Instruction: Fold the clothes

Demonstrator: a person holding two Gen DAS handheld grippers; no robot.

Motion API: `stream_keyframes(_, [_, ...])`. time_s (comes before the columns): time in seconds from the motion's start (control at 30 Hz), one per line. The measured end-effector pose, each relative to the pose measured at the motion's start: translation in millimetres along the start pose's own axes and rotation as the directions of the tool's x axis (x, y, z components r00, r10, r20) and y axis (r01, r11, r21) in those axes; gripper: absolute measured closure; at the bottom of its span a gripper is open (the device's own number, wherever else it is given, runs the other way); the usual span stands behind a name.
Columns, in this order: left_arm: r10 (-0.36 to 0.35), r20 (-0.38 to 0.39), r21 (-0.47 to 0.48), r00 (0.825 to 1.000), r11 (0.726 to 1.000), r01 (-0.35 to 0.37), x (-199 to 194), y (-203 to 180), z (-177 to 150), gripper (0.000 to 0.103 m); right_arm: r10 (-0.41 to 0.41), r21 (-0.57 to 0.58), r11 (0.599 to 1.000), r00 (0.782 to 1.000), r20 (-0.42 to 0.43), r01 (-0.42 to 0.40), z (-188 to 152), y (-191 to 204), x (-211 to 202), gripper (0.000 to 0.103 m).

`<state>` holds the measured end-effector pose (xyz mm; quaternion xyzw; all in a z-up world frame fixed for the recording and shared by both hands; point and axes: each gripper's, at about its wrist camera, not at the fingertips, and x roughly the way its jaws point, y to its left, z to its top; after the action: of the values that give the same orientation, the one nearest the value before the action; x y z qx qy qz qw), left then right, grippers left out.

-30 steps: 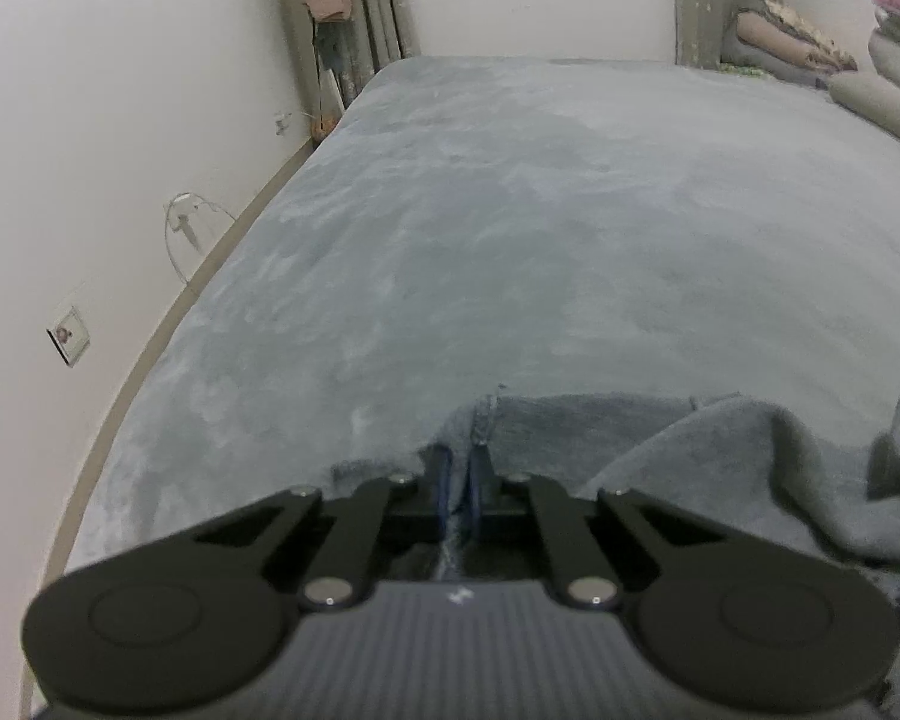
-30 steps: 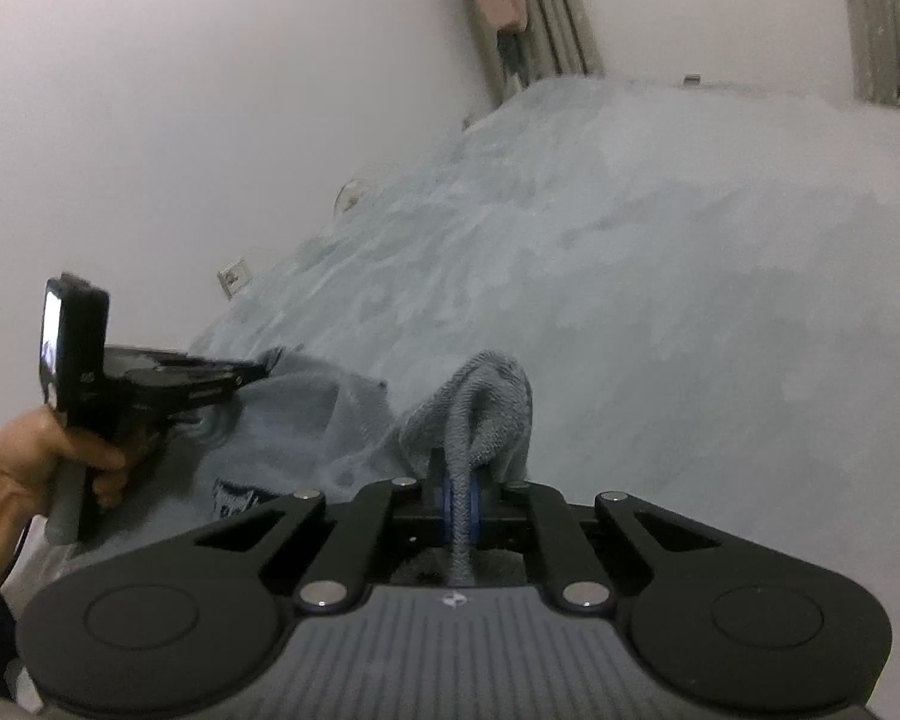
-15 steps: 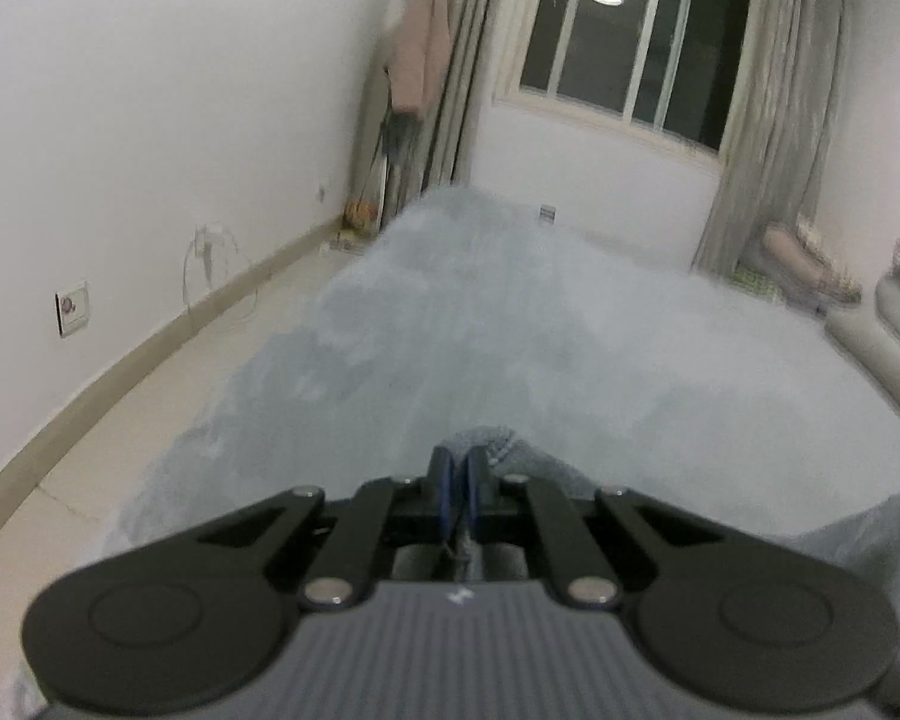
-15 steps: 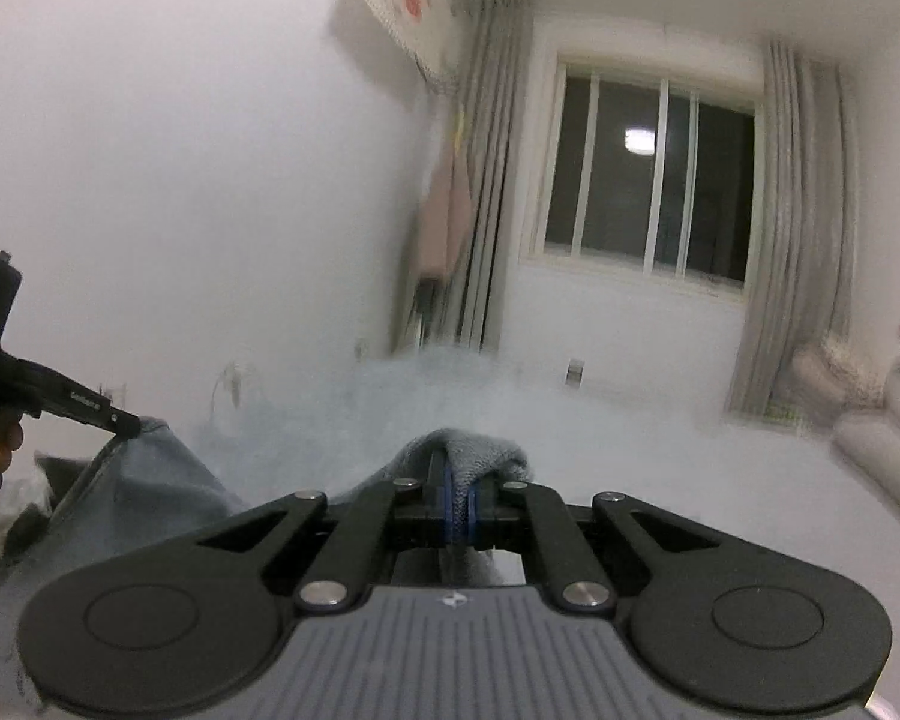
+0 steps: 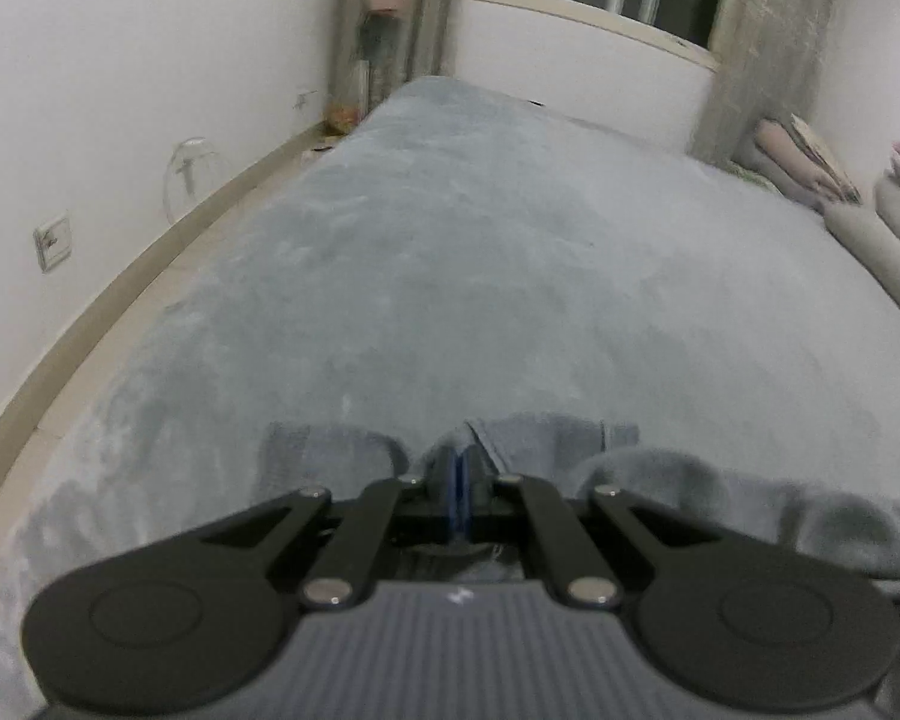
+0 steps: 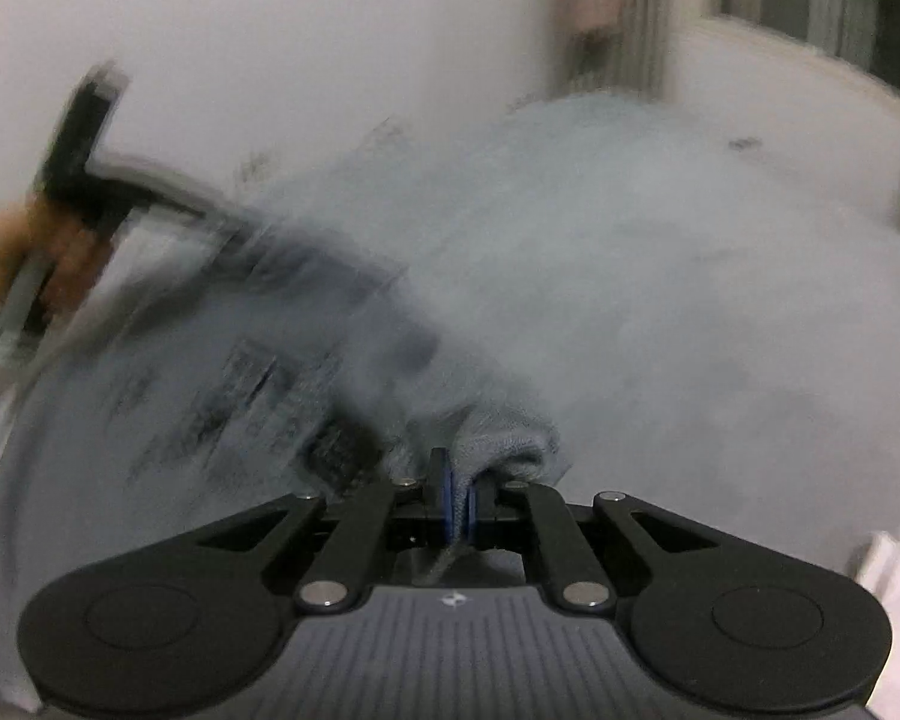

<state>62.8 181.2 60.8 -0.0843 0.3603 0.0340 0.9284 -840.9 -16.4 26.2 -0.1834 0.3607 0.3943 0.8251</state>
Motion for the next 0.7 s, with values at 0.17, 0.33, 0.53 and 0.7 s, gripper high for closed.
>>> stream_keyframes(0.17, [-0.006,-0.007,0.087,1.000,0.996,0.007,-6.4,-2.4,-4.8,0.102,0.128,-0.183,0.974,0.990,-0.060,-0.137,-7.9,25.7,18.7,0.090])
stream_keyframes(0.33, [-0.016,-0.025,0.105,1.000,0.994,0.019,-2.3,-0.6,-3.2,0.095,0.202,-0.260,0.943,0.978,-0.048,-0.208,-3.6,44.7,29.7,0.077])
stream_keyframes(0.53, [-0.073,0.020,0.048,0.997,0.996,0.072,1.0,7.7,9.0,0.072,0.174,-0.098,0.981,0.983,0.052,-0.169,3.9,10.5,54.6,0.071])
stream_keyframes(0.7, [-0.101,-0.015,0.022,0.995,0.995,0.102,32.0,9.5,13.8,0.037,0.162,0.160,0.970,0.978,0.134,-0.183,16.6,-11.4,62.5,0.050])
